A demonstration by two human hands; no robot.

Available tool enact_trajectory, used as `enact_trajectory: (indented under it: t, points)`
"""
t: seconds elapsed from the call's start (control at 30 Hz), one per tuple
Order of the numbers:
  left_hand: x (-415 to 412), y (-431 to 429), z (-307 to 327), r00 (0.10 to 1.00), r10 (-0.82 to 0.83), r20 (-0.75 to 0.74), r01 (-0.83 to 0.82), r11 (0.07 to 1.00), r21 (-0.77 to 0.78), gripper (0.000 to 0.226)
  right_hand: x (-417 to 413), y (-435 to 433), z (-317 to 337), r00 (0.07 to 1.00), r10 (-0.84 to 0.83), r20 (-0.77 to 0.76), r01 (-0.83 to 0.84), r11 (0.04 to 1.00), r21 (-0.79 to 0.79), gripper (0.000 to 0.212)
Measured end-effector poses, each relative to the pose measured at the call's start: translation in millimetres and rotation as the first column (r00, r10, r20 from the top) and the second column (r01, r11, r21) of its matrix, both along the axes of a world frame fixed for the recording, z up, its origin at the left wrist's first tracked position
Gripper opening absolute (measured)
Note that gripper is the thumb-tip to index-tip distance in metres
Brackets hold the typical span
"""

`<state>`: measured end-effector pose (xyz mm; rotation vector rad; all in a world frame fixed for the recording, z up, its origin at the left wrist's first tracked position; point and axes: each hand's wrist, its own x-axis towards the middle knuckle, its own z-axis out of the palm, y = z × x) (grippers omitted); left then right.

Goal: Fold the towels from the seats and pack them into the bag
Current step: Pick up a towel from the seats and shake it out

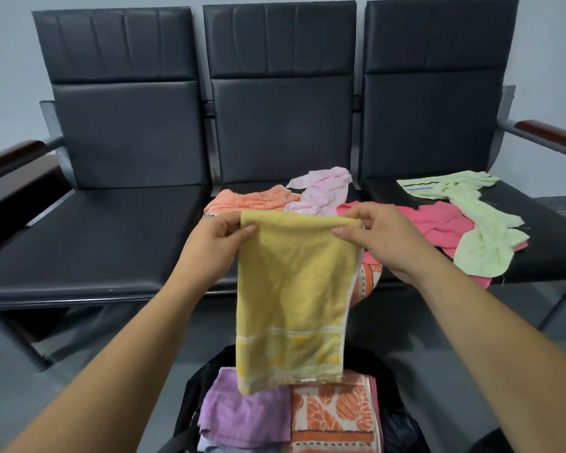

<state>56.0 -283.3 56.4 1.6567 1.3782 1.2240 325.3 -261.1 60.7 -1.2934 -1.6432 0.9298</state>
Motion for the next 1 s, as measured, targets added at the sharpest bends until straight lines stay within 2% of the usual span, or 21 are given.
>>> enact_trajectory:
  t: [0.07, 0.17, 0.27, 0.3, 0.37, 0.43, 0.5, 0.53, 0.63, 0.7, 0.77, 0.83, 0.93, 1.0]
  points:
    - [-2.4, -0.1, 0.8, 1.000, 0.010, 0.000, -0.010, 1.000, -0.003, 0.017, -0.5, -2.4, 1.1, 0.998, 0.034, -0.050, -0.035, 0.999, -0.015, 0.012]
    - [-3.1, -0.1, 1.2, 0.991, 0.007, 0.130, 0.003, 0.997, -0.076, 0.044, -4.6, -6.0, 2.3, 0.997, 0.049, -0.054, -0.051, 0.998, -0.038, 0.014]
    - [1.9, 1.0, 0.8, 0.947, -0.018, 0.322, 0.066, 0.988, -0.137, 0.030, -7.3, -3.9, 1.2, 1.000, -0.004, 0.024, 0.005, 0.999, -0.035, 0.009]
    - [3.3, 0.5, 1.7, 0.923, -0.039, 0.382, 0.104, 0.983, -0.151, 0.023, -7.8, -3.2, 0.9, 0.999, -0.030, -0.010, 0.030, 0.998, -0.050, 0.009]
    - [3.6, 0.4, 2.0, 0.890, -0.102, 0.444, 0.187, 0.970, -0.153, 0.015, -8.0, -1.0, 1.3, 0.969, -0.080, -0.233, 0.046, 0.988, -0.151, 0.012]
    - [2.7, 0.6, 1.1, 0.883, -0.121, 0.453, 0.204, 0.969, -0.140, 0.016, -6.8, -0.9, 5.6, 0.868, -0.106, -0.485, -0.023, 0.967, -0.252, 0.018]
    - [1.9, 1.4, -0.2, 0.876, -0.103, 0.471, 0.187, 0.973, -0.136, 0.011, -1.7, -0.7, 8.9, 0.786, -0.071, -0.614, -0.126, 0.954, -0.272, 0.035]
    - [1.8, 1.5, -1.3, 0.873, -0.094, 0.478, 0.181, 0.973, -0.140, 0.008, 0.6, -0.8, 10.6, 0.778, -0.036, -0.627, -0.173, 0.948, -0.268, 0.043]
    - [2.1, 3.0, -4.9, 0.881, -0.067, 0.469, 0.141, 0.982, -0.125, 0.011, 5.6, 1.0, 9.3, 0.870, 0.037, -0.491, -0.185, 0.949, -0.256, 0.051]
    - [3.2, 2.4, -5.2, 0.892, -0.049, 0.449, 0.106, 0.989, -0.104, 0.017, 7.7, 3.3, 5.9, 0.967, 0.025, -0.253, -0.069, 0.983, -0.167, 0.047]
    - [5.2, 0.4, -3.5, 0.906, -0.062, 0.419, 0.111, 0.989, -0.093, 0.027, 8.0, 3.6, 5.4, 0.998, -0.013, -0.057, 0.010, 0.999, -0.048, 0.044]
    - [4.7, -0.7, -2.7, 0.930, -0.042, 0.365, 0.077, 0.994, -0.082, 0.031, 7.3, 2.3, 7.5, 1.000, -0.002, -0.003, 0.002, 1.000, -0.002, 0.044]
    - [1.9, -1.0, -2.1, 0.960, 0.078, 0.268, -0.073, 0.997, -0.030, 0.019, 6.4, -2.0, 12.5, 0.998, 0.030, 0.062, -0.032, 0.999, 0.024, 0.046]
    - [1.5, -1.3, -1.7, 0.966, 0.089, 0.245, -0.092, 0.996, 0.001, 0.015, 5.0, -4.2, 14.7, 0.994, 0.013, 0.109, -0.019, 0.999, 0.051, 0.043]
